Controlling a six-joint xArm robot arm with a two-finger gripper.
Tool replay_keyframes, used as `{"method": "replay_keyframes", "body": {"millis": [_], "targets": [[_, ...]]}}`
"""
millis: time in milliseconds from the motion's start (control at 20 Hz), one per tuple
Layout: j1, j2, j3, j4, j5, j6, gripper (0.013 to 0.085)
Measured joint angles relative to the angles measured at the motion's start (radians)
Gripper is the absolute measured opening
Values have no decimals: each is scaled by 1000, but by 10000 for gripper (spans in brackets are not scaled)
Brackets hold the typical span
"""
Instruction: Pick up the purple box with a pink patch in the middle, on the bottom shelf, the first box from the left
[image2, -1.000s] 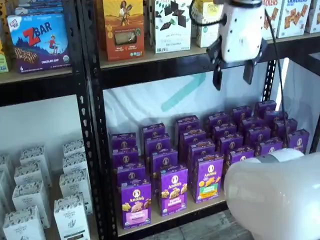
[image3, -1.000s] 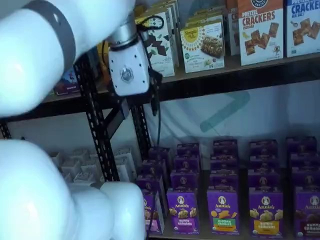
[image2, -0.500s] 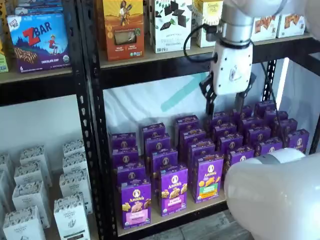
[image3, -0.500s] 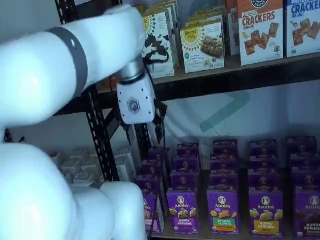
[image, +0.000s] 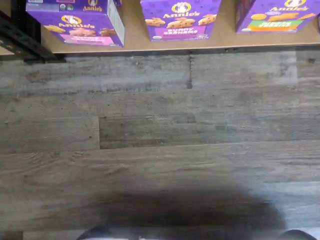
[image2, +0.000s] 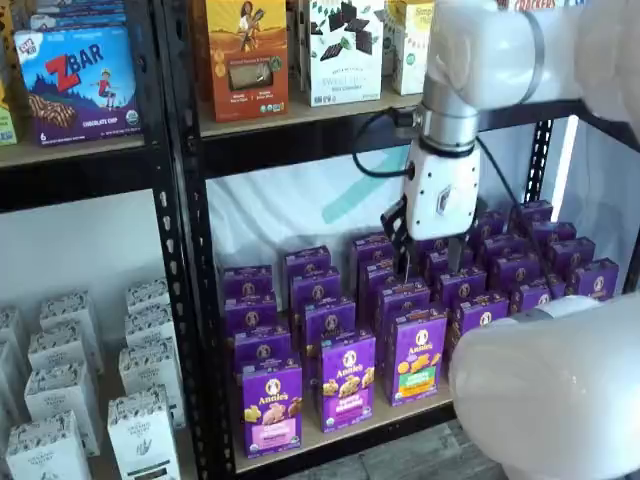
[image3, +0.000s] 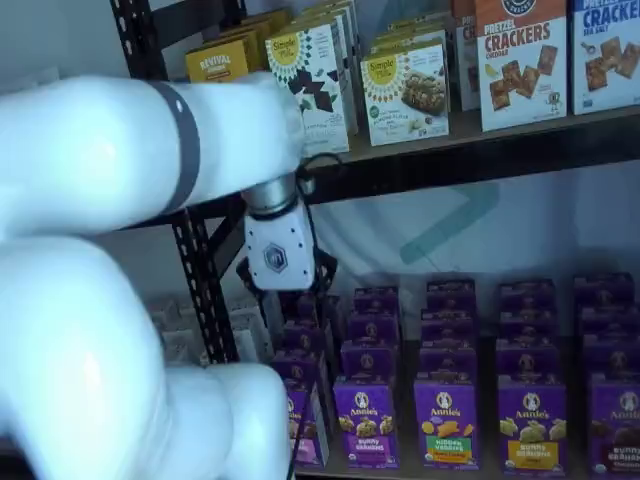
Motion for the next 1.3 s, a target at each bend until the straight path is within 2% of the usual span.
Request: {"method": "replay_keyframes", "body": {"millis": [350, 750, 1000, 1100, 1200, 1300], "targets": [[21, 86, 77, 12, -173, 9, 850], [60, 241, 128, -2, -383, 47, 850], [85, 349, 154, -37, -547, 93, 850], [93, 403, 152, -28, -592, 94, 850], [104, 456, 148, 5, -638, 76, 850], [115, 504, 143, 7, -683, 84, 850]]}}
